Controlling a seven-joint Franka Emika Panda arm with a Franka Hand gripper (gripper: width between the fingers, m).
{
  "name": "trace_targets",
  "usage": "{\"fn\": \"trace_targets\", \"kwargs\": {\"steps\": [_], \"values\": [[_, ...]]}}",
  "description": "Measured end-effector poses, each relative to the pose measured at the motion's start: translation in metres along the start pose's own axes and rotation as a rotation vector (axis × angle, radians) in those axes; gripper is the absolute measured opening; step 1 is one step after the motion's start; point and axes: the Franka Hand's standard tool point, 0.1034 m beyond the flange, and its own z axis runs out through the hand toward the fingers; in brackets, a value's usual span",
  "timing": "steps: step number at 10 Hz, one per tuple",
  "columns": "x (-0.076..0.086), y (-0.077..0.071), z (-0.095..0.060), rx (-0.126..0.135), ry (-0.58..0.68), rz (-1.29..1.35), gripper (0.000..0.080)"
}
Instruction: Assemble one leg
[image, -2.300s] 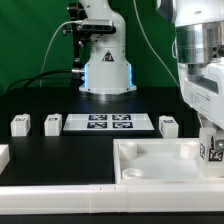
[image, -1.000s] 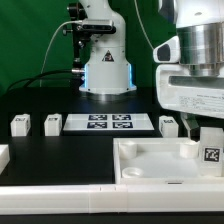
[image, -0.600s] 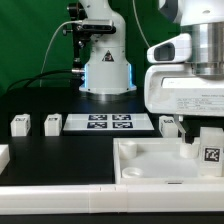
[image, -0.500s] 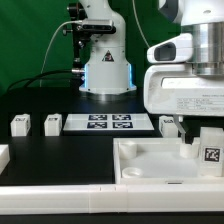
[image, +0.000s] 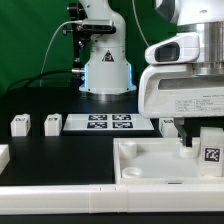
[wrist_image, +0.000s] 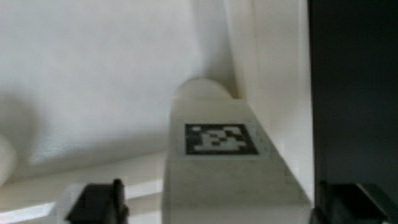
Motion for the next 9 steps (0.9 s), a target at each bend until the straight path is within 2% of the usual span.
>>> {"fn": "trace_targets", "kwargs": {"steps": [1, 2, 6, 9], "values": [[0.0003, 0.0006, -0.0001, -0.001, 0.0, 0.0, 0.0389], [0.0005, 0.0011, -0.0001, -0.001, 0.001, 0.001, 0.0293], [0.0005, 0.0014, -0.0001, -0.001, 0.0, 0.093, 0.0293], [-0.0007, 0.0021, -0.0002, -0.007, 0.002, 0.494, 0.0293]]}}
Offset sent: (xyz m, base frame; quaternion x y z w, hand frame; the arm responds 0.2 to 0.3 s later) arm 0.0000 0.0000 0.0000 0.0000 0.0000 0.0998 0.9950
